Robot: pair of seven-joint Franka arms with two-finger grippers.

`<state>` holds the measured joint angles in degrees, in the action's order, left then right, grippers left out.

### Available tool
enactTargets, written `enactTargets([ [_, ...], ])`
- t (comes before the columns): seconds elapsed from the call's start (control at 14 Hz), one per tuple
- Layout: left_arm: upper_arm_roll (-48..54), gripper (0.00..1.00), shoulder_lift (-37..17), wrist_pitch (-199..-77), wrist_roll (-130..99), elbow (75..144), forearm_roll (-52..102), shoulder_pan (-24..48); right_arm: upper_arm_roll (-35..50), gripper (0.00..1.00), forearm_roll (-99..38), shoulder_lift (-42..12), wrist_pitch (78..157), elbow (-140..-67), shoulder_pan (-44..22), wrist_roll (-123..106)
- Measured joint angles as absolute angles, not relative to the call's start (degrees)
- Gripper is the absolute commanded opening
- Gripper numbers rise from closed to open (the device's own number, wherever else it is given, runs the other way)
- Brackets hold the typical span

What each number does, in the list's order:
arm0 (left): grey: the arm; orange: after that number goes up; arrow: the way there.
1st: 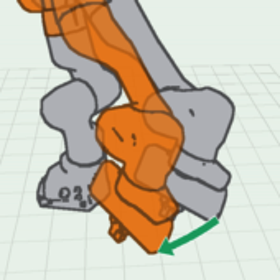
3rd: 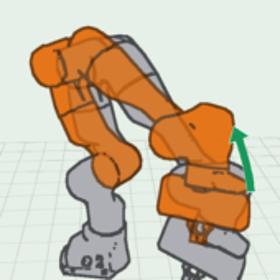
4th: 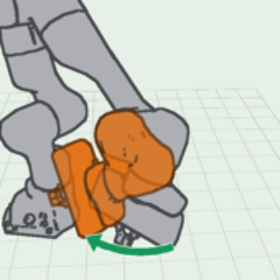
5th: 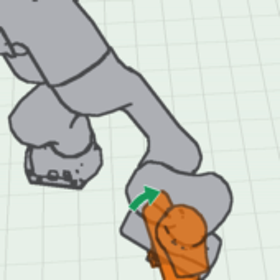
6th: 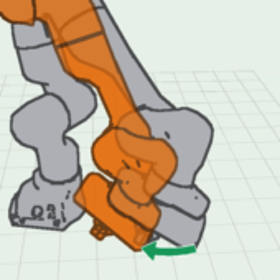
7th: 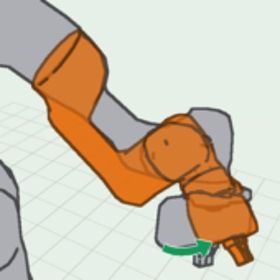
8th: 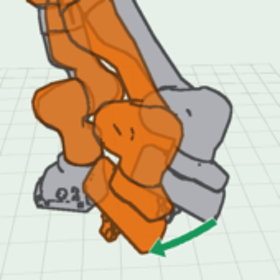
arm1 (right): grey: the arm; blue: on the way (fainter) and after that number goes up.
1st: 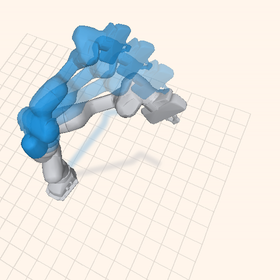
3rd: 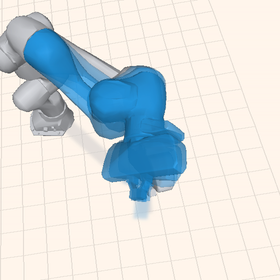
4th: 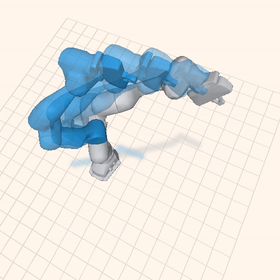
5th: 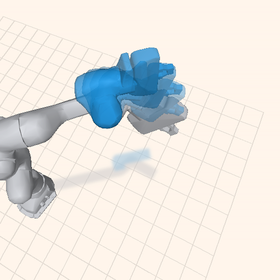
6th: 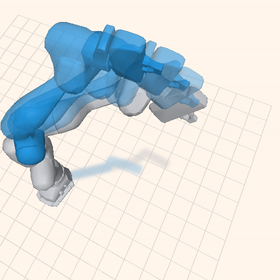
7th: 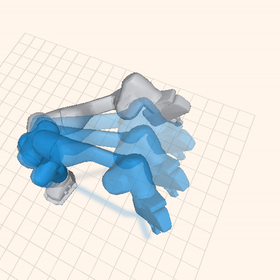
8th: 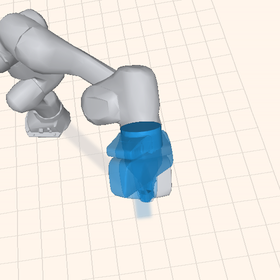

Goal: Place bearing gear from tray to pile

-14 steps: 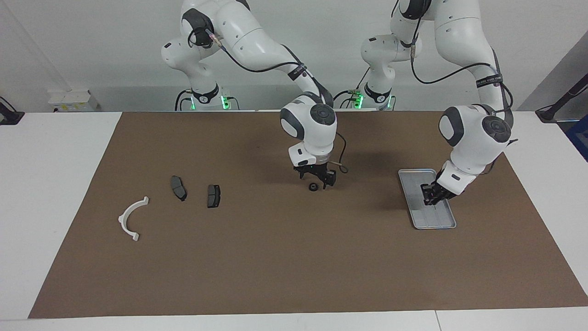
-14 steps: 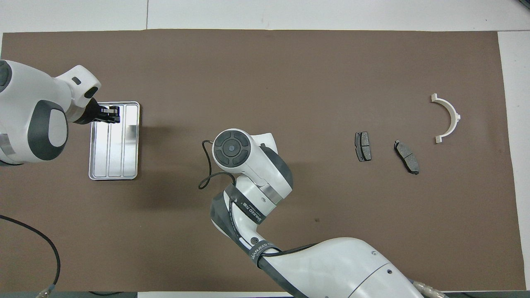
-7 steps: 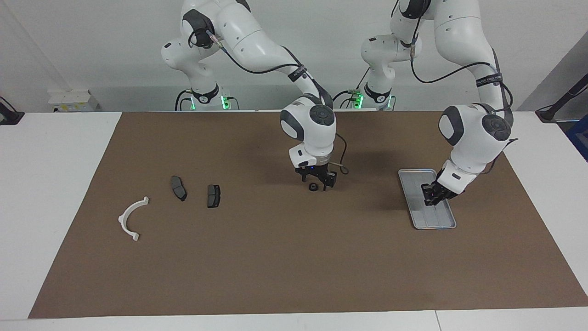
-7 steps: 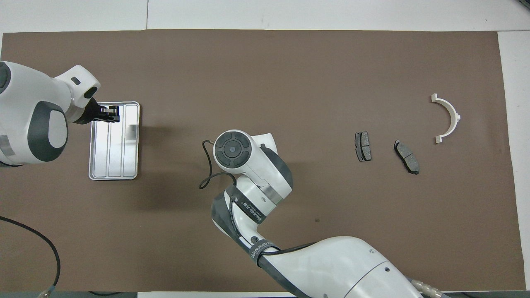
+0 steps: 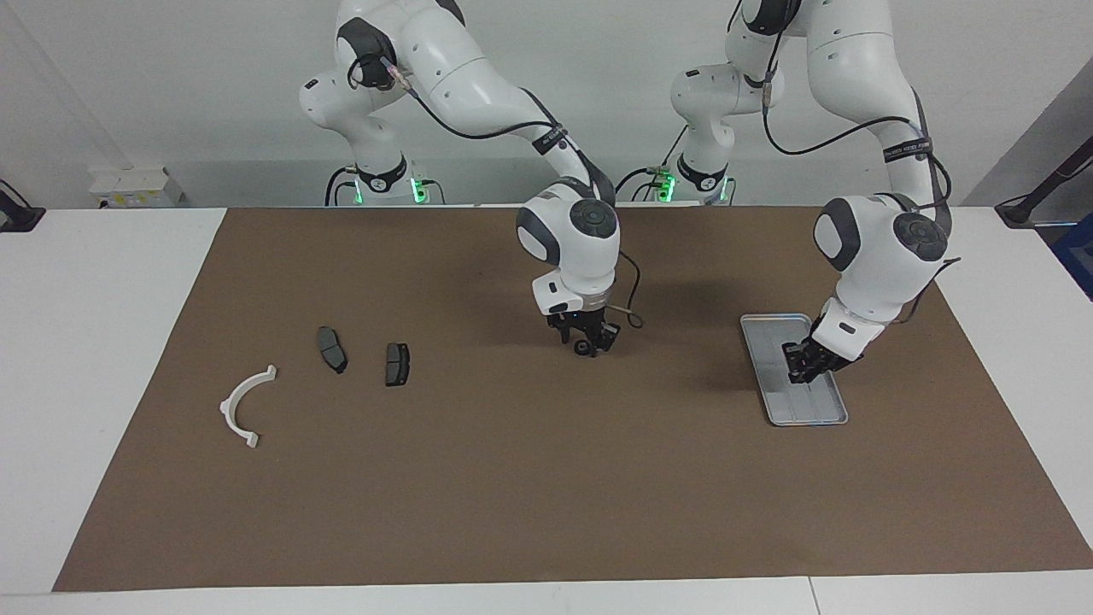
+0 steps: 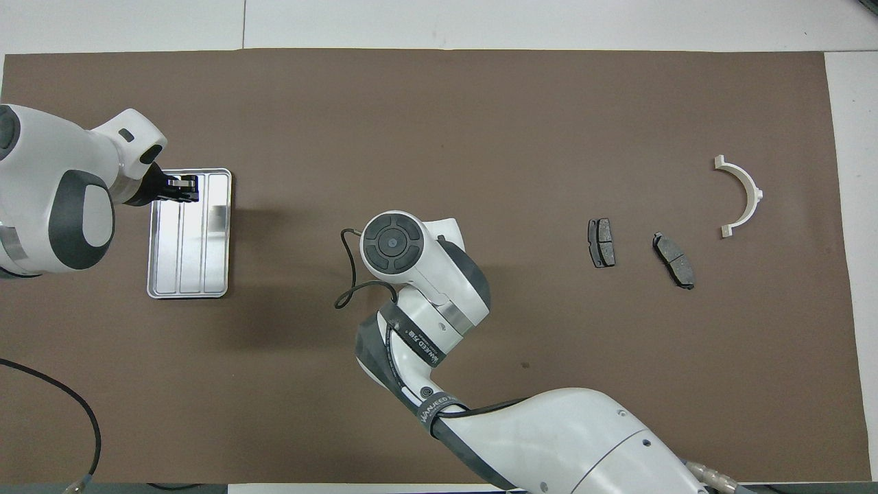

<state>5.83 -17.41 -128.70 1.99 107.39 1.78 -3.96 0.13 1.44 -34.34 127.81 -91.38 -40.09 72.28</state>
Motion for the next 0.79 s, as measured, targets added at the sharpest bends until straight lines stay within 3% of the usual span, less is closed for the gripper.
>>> enactTargets([
  [0.57,5.9,0.00,-17.4,-128.7,-3.0,107.5,1.8,-1.7,0.1,0.00,1.4,-34.1,127.2,-91.2,-40.1,72.3],
  [0.79,6.0,0.00,-17.2,-128.7,-7.8,107.5,1.8,1.2,-0.2,0.00,1.5,-34.1,120.1,-87.4,-39.6,71.0],
])
